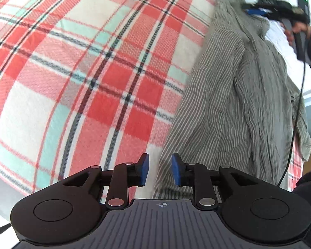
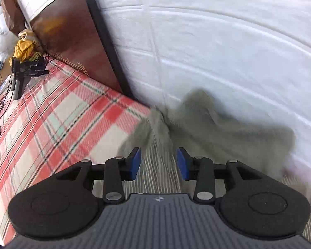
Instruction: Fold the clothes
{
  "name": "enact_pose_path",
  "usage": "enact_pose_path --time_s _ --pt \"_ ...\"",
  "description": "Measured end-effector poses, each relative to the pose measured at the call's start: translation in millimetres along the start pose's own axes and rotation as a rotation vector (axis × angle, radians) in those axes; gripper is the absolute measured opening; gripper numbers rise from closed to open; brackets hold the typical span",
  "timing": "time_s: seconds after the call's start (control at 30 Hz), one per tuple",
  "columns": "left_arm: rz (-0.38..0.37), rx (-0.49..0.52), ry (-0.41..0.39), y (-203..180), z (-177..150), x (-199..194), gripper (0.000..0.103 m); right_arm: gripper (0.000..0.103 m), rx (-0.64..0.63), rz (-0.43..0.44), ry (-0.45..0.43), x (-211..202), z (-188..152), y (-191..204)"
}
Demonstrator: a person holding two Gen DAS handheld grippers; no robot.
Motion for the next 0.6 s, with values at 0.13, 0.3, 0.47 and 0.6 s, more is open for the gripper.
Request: enact_pose_path --time_s 0.13,0.3,0.47,0.6 --pt "-0.009 0.059 0.037 -0.1 2.2 14.1 0.046 0.043 -0.061 -0.031 0.025 34.7 19.4 12.6" --pt "-0.026 0.065 0.063 2.3 1.5 23.6 0.047 0.041 -0.061 -0.025 0.077 58.6 24.0 12.8" --pt "-0.041 0.064 0.071 5.3 -5.9 25.8 0.0 0.002 -0.043 0.009 0.057 57.3 28.6 12.8" --pt "-0.042 0.019 0.042 14.3 -14.9 21.6 0.0 0.002 -0.039 -0.027 0.001 57.7 35.8 12.9"
Point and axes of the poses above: each gripper's, at about its wrist camera, not at the fingertips, and x roughly the way its jaws point, y to its left, z to its top, the point moved 2 cm from there along x, roughly the way its jaws point, and after that the axes turned 9 degrees about -z, right-handed, at the moved point
